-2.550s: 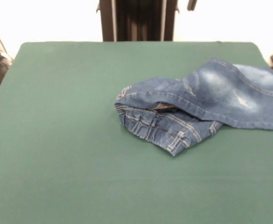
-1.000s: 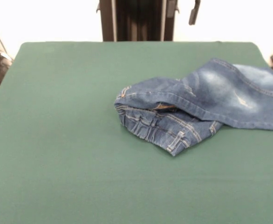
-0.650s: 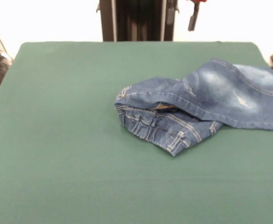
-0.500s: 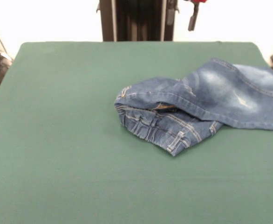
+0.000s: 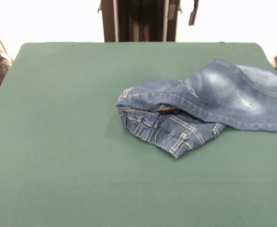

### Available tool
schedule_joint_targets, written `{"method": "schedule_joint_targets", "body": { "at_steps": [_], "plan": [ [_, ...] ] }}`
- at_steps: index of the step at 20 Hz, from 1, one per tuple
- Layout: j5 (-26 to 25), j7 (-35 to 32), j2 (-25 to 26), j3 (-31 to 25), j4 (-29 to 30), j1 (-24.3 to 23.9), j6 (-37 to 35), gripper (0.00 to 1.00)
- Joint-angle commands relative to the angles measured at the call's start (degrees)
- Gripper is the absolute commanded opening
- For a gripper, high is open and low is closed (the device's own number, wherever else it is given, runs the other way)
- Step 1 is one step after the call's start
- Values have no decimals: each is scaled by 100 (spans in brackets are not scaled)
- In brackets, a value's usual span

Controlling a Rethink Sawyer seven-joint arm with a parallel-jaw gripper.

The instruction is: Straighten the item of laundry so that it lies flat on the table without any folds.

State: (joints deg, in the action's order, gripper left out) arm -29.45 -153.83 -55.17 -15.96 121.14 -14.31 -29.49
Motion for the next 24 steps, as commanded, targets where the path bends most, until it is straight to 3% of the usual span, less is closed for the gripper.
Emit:
{"method": "schedule_joint_targets", "body": {
  "at_steps": [1, 7, 20, 24],
  "plan": [
    [13, 704, -140, -578, 1045, -193, 232, 100],
    [-123, 870, 285, -697, 856, -459, 247, 100],
    [-944, 1220, 1636, -786, -495, -895, 179, 100],
    [-1225, 1125, 1806, -772, -753, -871, 218, 100]
  ]
}}
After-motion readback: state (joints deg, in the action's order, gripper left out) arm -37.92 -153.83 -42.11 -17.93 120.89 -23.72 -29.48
